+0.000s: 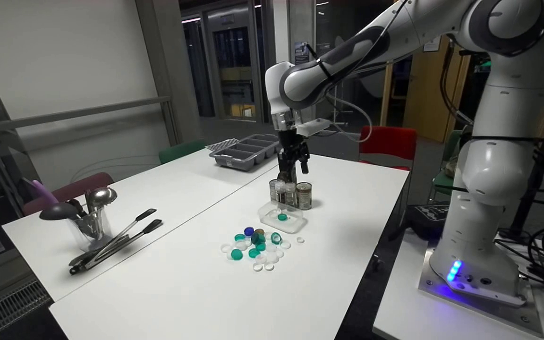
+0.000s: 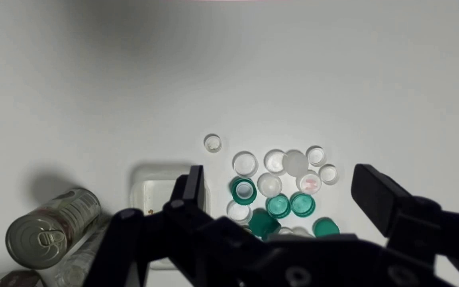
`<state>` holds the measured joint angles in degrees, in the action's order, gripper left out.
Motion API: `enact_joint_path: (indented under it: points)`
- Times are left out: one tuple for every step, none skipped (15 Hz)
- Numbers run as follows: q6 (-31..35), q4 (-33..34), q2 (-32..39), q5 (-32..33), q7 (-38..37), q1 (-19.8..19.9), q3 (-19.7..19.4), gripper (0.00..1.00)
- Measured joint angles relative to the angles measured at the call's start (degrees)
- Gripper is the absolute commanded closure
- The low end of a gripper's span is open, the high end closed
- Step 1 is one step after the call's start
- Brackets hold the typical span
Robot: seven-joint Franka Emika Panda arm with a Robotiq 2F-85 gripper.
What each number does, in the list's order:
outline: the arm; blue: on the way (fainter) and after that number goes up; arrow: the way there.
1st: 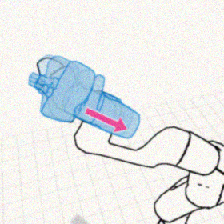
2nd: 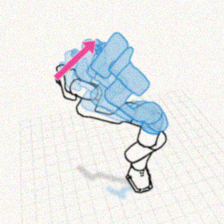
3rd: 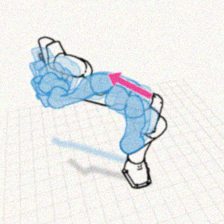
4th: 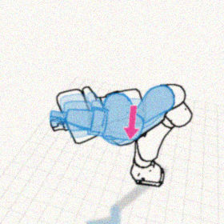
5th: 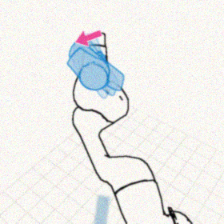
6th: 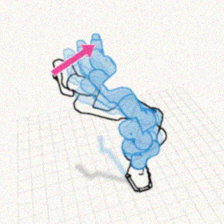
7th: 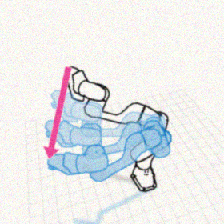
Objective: Pick up the blue object on the table and put it in the bowl
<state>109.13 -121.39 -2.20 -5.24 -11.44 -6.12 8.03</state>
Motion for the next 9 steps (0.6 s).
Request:
enact_joint_path:
  points:
    - [0.98, 0.97, 1.84, 0.34, 0.74, 0.00, -0.02, 0.00]
    - [1.66, 2.30, 3.99, 0.56, 1.24, 0.00, -0.05, 0.00]
    - [1.97, 4.03, 6.34, 0.89, 1.34, -0.01, -0.06, 0.00]
    - [2.05, 5.90, 8.65, 1.28, 1.34, -0.03, -0.06, 0.00]
    - [2.04, 7.98, 11.02, 1.63, 1.34, -0.09, -0.07, 0.00]
    - [2.03, 10.07, 13.21, 1.97, 1.34, -0.21, -0.07, 0.00]
    - [1.96, 12.25, 15.42, 2.25, 1.31, -0.41, -0.11, 0.00]
    - [1.83, 14.42, 17.53, 2.42, 1.30, -0.62, -0.15, 0.00]
    - [1.43, 16.60, 19.57, 2.57, 1.22, -0.82, -0.16, 0.00]
